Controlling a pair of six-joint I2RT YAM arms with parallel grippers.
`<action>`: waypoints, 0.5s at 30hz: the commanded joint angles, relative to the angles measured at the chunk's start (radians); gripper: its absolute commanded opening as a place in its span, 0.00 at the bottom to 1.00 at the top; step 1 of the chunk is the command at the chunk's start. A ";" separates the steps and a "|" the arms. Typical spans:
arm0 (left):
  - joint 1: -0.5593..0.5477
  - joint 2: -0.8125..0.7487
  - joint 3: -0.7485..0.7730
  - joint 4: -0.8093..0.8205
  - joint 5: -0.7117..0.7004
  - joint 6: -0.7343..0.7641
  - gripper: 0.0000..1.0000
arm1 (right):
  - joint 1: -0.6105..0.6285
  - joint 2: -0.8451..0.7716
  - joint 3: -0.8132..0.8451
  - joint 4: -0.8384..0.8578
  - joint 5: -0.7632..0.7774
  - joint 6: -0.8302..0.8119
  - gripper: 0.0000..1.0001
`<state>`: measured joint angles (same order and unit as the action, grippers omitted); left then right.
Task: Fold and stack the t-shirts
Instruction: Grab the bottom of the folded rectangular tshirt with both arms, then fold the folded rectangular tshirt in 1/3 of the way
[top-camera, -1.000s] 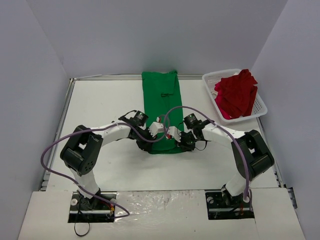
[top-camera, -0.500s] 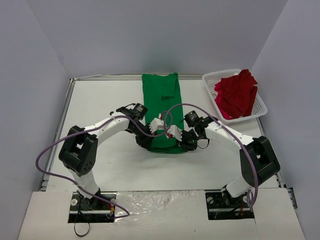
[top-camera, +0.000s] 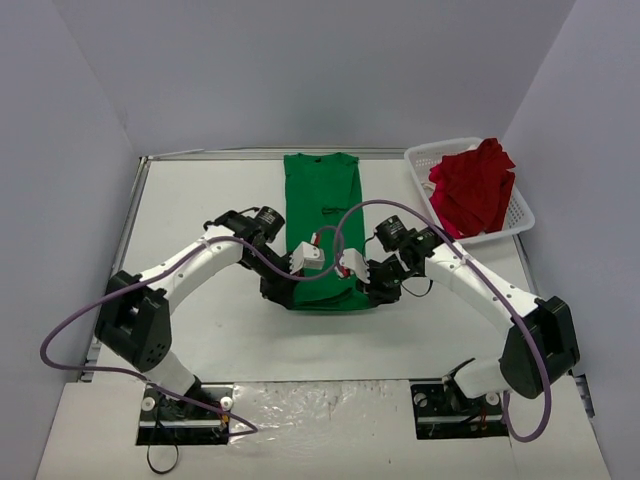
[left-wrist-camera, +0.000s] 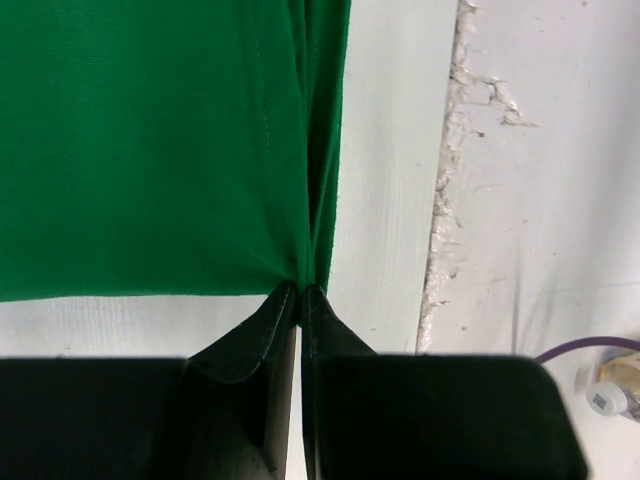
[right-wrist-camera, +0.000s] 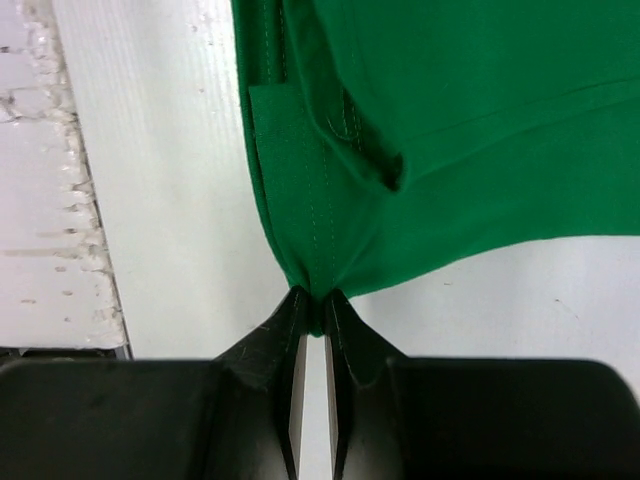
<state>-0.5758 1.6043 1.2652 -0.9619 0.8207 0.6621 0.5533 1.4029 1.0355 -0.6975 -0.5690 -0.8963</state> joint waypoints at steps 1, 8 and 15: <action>-0.025 -0.064 0.031 -0.144 0.041 0.097 0.02 | -0.006 -0.019 0.049 -0.140 -0.025 0.004 0.00; -0.076 -0.089 0.019 -0.213 0.046 0.122 0.02 | -0.007 -0.024 0.107 -0.218 -0.057 -0.036 0.00; -0.091 -0.122 0.045 -0.238 0.049 0.106 0.02 | -0.004 -0.030 0.139 -0.284 -0.107 -0.065 0.00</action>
<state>-0.6357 1.5410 1.2667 -1.1133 0.8459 0.7017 0.5549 1.3933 1.1427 -0.8864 -0.6743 -0.9813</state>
